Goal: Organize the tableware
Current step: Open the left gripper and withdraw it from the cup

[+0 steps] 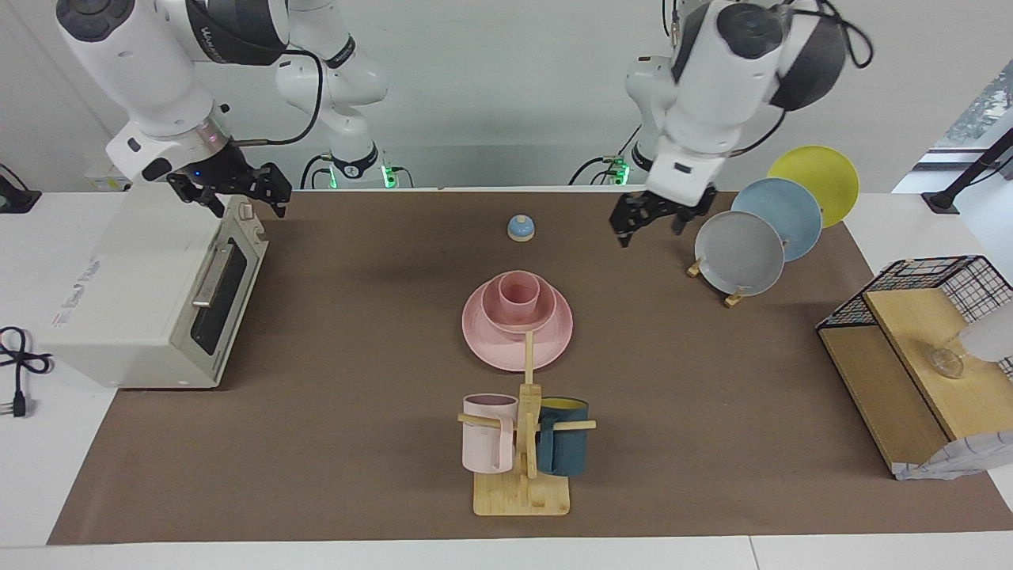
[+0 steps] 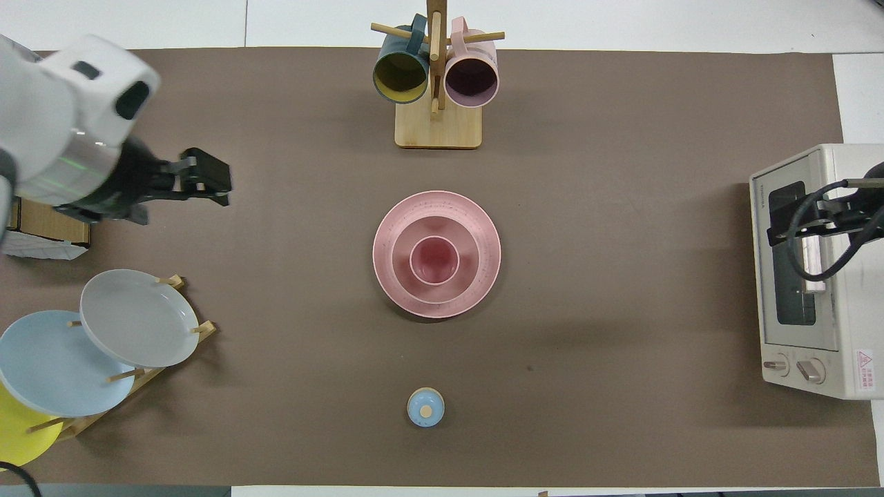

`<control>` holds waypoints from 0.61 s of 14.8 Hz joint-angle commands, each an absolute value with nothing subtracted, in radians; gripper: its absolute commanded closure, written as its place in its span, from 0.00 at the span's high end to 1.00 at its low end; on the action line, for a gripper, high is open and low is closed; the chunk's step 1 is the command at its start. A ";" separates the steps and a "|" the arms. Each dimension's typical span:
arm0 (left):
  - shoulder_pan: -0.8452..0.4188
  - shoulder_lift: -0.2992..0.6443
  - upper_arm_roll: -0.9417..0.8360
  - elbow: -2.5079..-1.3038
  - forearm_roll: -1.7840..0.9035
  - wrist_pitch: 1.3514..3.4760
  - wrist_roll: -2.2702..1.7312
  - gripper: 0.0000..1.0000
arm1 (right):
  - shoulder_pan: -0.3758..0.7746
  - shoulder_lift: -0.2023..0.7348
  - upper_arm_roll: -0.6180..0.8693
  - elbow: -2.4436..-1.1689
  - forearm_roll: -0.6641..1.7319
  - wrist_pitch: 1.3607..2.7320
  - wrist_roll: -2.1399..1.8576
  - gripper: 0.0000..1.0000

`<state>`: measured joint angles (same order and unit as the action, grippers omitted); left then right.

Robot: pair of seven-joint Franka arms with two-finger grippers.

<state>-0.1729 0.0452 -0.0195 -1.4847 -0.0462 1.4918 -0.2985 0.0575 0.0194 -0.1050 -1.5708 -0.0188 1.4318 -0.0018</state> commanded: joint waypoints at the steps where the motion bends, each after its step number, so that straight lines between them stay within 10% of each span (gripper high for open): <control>1: -0.094 -0.017 -0.035 -1.597 -0.044 1.509 -0.160 1.00 | 0.046 0.009 -0.116 -1.568 -0.014 1.437 -0.020 1.00; 9: -0.077 -0.071 -0.032 -1.709 -0.032 1.646 -0.123 1.00 | 0.055 0.003 -0.112 -1.578 -0.014 1.434 -0.021 1.00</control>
